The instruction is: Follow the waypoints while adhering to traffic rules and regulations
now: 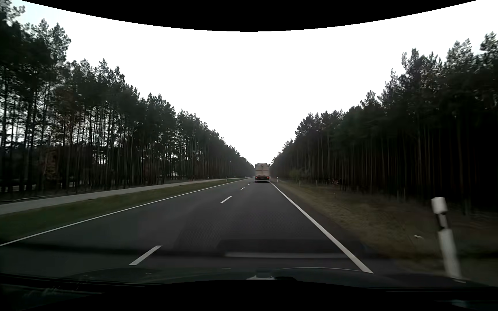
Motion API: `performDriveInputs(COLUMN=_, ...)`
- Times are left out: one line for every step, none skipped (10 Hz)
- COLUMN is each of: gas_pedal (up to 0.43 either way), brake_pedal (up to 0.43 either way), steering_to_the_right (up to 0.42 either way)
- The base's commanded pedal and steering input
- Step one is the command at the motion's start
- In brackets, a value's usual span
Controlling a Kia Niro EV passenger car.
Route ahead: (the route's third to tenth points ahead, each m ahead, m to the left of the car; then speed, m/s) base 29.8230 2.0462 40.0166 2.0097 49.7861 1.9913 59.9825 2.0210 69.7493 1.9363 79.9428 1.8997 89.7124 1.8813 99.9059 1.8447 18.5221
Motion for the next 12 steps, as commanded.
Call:
performDriveInputs(gas_pedal=0.157, brake_pedal=0.000, steering_to_the_right=0.000)
performDriveInputs(gas_pedal=0.169, brake_pedal=0.000, steering_to_the_right=0.000)
performDriveInputs(gas_pedal=0.169, brake_pedal=0.000, steering_to_the_right=0.001)
performDriveInputs(gas_pedal=0.177, brake_pedal=0.000, steering_to_the_right=0.001)
performDriveInputs(gas_pedal=0.177, brake_pedal=0.000, steering_to_the_right=0.001)
performDriveInputs(gas_pedal=0.189, brake_pedal=0.000, steering_to_the_right=0.001)
performDriveInputs(gas_pedal=0.189, brake_pedal=0.000, steering_to_the_right=0.001)
performDriveInputs(gas_pedal=0.197, brake_pedal=0.000, steering_to_the_right=0.001)
performDriveInputs(gas_pedal=0.197, brake_pedal=0.000, steering_to_the_right=0.001)
performDriveInputs(gas_pedal=0.197, brake_pedal=0.000, steering_to_the_right=0.001)
performDriveInputs(gas_pedal=0.197, brake_pedal=0.000, steering_to_the_right=0.001)
performDriveInputs(gas_pedal=0.197, brake_pedal=0.000, steering_to_the_right=0.001)
